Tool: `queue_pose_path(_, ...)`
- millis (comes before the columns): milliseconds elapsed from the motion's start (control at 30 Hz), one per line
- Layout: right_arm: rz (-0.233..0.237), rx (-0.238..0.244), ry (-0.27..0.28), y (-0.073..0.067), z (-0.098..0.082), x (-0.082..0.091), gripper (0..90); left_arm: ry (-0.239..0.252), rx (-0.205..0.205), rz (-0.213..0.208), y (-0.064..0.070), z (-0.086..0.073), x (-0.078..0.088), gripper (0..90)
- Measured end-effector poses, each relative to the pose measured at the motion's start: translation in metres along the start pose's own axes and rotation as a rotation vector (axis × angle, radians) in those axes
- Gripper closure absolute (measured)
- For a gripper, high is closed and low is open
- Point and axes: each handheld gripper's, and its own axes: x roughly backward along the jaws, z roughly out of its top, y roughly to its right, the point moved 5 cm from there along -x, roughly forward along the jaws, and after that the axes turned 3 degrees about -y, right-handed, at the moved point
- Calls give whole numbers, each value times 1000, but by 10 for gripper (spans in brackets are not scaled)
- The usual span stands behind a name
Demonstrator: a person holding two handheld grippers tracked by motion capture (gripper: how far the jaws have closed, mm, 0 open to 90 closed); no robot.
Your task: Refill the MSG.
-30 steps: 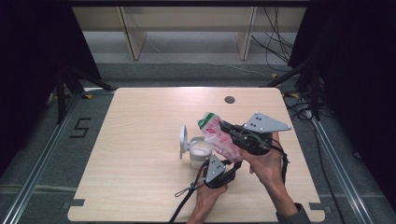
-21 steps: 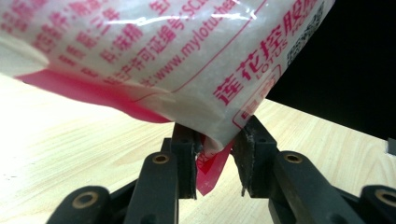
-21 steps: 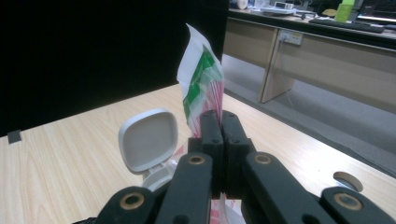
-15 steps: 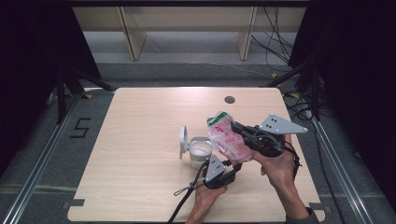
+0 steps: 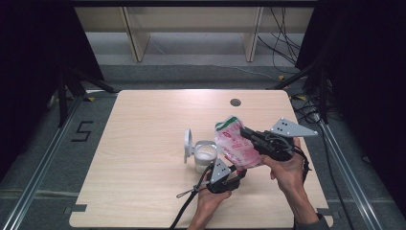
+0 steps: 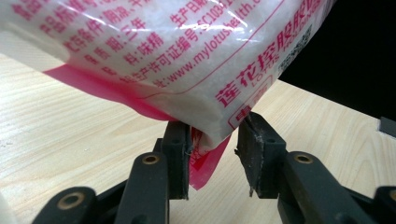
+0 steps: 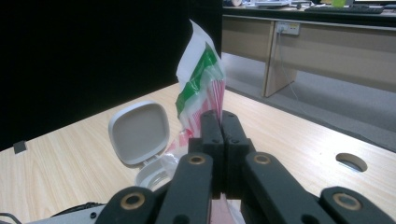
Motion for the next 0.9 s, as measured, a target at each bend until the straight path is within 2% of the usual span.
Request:
queue_pose_path(33,-4,1,14,1,-1,0,900,-3,-2,-6,0,0,0,648)
queue_pose_path(100,2,-7,10,2,-3,1,900,-2,36,-5,1,0,-1,634)
queue_pose_path(167,17,-15,5,2,-5,1,900,-22,16,8,-2,-1,0,636)
queue_pose_path(233,3,2,2,4,-8,0,900,-29,18,2,-2,-1,0,632)
queue_pose_path(267,2,-14,-10,4,-10,0,900,-30,22,6,-2,-1,0,628)
queue_pose_path(333,4,-24,-13,6,-13,0,900,-15,59,10,-1,0,-1,618)
queue_pose_path(400,-4,-37,-22,10,-16,0,900,-13,63,-3,-3,-1,-1,602)
queue_pose_path(433,-6,-19,-16,13,-18,0,900,-19,59,6,-3,0,0,601)
queue_pose_path(500,-13,-43,-31,16,-23,-1,900,-13,62,-9,-3,1,0,598)
queue_pose_path(533,-14,-40,-34,18,-26,-2,900,-25,55,4,-3,0,1,587)
queue_pose_path(567,-17,-62,-42,19,-29,-2,900,-25,56,4,-3,0,1,588)
queue_pose_path(600,-32,-60,-52,22,-32,-2,900,-11,65,-1,-3,0,0,591)
queue_pose_path(633,-21,-60,-36,24,-32,-3,900,-14,64,1,-4,1,1,591)
queue_pose_path(667,-24,-82,-33,24,-32,-1,900,-7,69,2,-3,2,2,590)
queue_pose_path(700,-23,-66,-31,26,-32,-1,900,-6,61,-5,-3,3,3,588)
queue_pose_path(733,-38,-55,-35,26,-33,1,900,12,72,-1,-2,4,3,586)
queue_pose_path(767,-34,-75,-37,25,-34,2,900,-4,54,2,-3,4,5,584)
queue_pose_path(800,-41,-41,-32,28,-33,3,900,9,57,-8,-2,5,5,584)
queue_pose_path(833,-37,-43,-27,28,-33,3,900,8,59,1,-2,6,7,582)
queue_pose_path(867,-48,-73,-39,27,-35,5,900,16,54,-3,-1,7,7,582)
queue_pose_path(900,-37,-70,-34,28,-35,5,900,14,54,-5,-1,7,9,578)
